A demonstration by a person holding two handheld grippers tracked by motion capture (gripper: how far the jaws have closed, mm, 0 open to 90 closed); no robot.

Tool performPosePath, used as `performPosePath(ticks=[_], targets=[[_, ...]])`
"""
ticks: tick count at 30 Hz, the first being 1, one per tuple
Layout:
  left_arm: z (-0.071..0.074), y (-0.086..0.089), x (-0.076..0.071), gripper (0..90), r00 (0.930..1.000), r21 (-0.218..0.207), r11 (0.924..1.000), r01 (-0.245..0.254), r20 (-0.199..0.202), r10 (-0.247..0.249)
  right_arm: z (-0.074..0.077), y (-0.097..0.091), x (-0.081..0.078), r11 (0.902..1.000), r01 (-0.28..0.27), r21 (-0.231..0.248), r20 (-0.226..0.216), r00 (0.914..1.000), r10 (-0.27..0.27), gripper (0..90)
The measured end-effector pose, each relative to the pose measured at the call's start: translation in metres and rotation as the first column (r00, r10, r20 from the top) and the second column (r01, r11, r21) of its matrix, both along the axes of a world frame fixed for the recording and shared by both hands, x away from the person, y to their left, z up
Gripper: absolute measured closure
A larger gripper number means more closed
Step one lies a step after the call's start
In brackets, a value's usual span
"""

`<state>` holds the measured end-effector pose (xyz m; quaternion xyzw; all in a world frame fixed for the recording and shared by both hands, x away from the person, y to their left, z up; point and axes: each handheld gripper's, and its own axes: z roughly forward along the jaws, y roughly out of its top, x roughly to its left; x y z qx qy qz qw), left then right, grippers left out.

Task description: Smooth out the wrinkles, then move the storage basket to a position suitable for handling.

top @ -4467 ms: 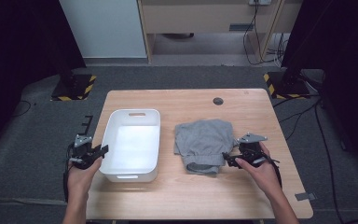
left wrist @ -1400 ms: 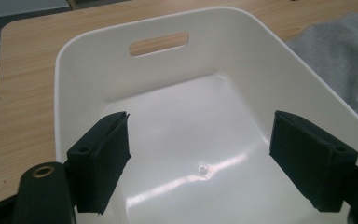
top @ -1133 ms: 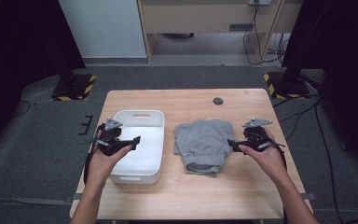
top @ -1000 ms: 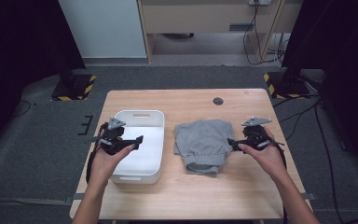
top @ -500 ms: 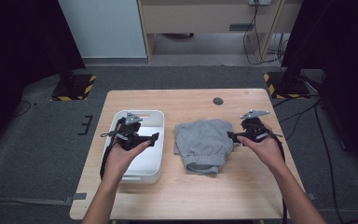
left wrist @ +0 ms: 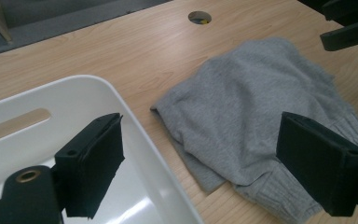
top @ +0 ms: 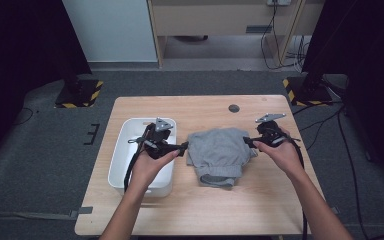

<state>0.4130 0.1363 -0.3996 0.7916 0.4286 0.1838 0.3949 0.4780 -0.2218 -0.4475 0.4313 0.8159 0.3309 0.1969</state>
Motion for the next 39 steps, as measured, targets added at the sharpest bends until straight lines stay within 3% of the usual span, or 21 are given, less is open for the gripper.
performPosePath(ticks=[14,27,39], targets=[[-0.003,-0.036,0.004,13.8,0.999,-0.008,0.999,0.044,-0.008,-0.044,-0.003,-0.002,0.011,0.9998,0.017,-0.006,-0.014,0.9998,-0.017,28.7],[-0.015,-0.082,0.009,13.2,0.9957,-0.016,0.9956,0.092,-0.009,-0.092,-0.013,-0.014,0.024,0.998,0.062,-0.013,-0.012,0.998,-0.062,40.3],[-0.032,-0.112,0.011,12.8,0.9946,0.015,0.9945,0.104,-0.004,-0.104,-0.023,-0.001,0.032,0.9978,0.061,0.025,-0.033,0.9977,-0.06,32.8]])
